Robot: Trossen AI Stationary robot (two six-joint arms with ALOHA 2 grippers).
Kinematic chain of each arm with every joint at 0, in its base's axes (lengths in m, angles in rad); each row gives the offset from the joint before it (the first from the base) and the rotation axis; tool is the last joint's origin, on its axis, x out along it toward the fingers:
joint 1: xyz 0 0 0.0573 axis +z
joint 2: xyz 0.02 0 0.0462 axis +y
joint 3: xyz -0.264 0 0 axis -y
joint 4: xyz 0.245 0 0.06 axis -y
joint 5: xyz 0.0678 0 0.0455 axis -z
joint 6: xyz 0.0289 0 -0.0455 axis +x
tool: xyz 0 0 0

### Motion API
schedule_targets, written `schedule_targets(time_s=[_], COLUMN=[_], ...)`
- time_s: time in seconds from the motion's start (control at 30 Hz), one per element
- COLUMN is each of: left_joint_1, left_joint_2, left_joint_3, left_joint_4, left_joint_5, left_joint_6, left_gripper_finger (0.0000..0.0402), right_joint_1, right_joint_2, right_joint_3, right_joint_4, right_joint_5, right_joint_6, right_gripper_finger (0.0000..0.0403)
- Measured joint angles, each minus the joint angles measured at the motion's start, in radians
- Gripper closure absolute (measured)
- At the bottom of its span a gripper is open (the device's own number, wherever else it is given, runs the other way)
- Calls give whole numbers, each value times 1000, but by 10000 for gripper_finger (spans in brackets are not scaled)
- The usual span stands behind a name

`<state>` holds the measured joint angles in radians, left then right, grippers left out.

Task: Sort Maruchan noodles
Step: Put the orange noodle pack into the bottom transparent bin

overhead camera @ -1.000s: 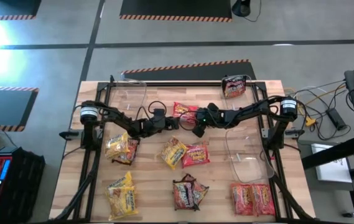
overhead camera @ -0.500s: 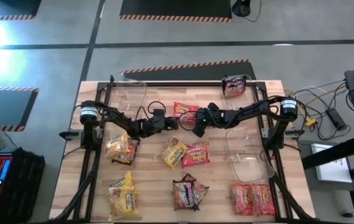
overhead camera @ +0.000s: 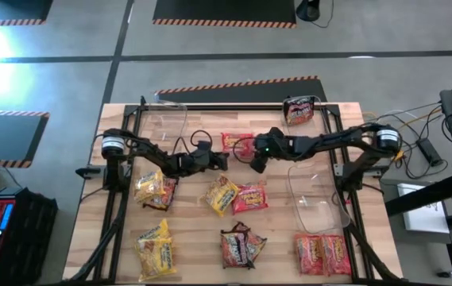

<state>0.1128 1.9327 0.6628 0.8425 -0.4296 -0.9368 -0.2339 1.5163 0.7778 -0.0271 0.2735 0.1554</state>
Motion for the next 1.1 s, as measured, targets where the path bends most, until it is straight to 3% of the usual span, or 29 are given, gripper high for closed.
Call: schedule_targets(time_s=[0.27,0.53,0.73,0.9,1.1], left_joint_1=[1,1,1,6,6], left_joint_2=[-2,-3,-3,-3,-4], left_joint_3=[-2,-3,-3,-3,-3], left_joint_4=[33,87,95,97,92], left_joint_5=[-9,57,108,108,109], left_joint_6=[161,314,371,272,244], left_gripper_finger=[328,327,357,393,396], right_joint_1=[-10,-62,-79,-79,-79], right_joint_2=[-155,-252,-235,-206,-84], right_joint_3=[1,2,2,2,2], right_joint_4=[-50,-159,-178,-176,-154], right_joint_5=[-140,-229,-229,-230,-222], right_joint_6=[-3,2,16,61,96], right_gripper_finger=[245,245,245,245,245])
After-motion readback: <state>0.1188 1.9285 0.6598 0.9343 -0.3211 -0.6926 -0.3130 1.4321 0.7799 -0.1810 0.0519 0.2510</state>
